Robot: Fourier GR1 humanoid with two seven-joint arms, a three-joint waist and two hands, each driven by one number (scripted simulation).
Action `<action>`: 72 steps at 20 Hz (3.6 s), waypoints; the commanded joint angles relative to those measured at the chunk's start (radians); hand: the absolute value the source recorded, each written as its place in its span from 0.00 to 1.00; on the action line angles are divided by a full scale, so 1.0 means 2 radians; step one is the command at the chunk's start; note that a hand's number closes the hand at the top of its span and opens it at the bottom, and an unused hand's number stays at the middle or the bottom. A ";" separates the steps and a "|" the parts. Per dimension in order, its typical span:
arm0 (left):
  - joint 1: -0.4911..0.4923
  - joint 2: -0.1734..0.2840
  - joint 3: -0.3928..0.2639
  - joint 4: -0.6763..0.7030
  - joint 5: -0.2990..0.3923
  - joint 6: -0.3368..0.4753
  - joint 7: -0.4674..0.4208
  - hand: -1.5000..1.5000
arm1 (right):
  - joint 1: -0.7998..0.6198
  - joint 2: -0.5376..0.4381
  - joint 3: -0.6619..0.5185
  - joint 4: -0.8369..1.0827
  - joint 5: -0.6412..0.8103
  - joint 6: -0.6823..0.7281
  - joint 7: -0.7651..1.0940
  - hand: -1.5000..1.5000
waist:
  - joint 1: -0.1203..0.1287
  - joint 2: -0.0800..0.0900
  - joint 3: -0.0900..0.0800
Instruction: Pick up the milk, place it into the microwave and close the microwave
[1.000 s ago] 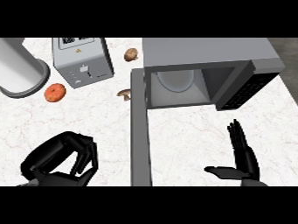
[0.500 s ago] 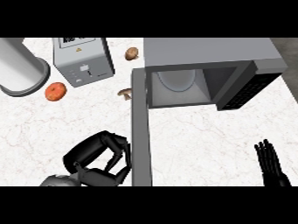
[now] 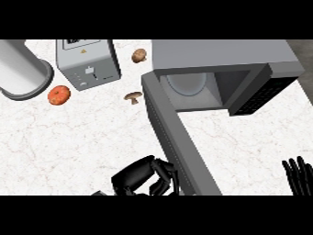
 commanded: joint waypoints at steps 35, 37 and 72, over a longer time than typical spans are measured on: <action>-0.364 -0.001 -0.179 0.221 0.322 0.464 0.002 1.00 | 0.105 -0.073 0.061 -0.410 -0.167 0.022 0.256 0.00 | -0.069 0.024 0.000; -0.384 -0.001 -0.165 0.228 0.345 0.463 -0.002 1.00 | 0.105 -0.074 0.063 -0.420 -0.172 0.015 0.267 0.00 | -0.071 0.025 0.000; -0.429 -0.001 -0.121 0.334 0.521 0.493 -0.132 1.00 | 0.063 -0.120 0.052 -0.464 -0.243 0.036 0.309 0.00 | -0.108 0.044 0.002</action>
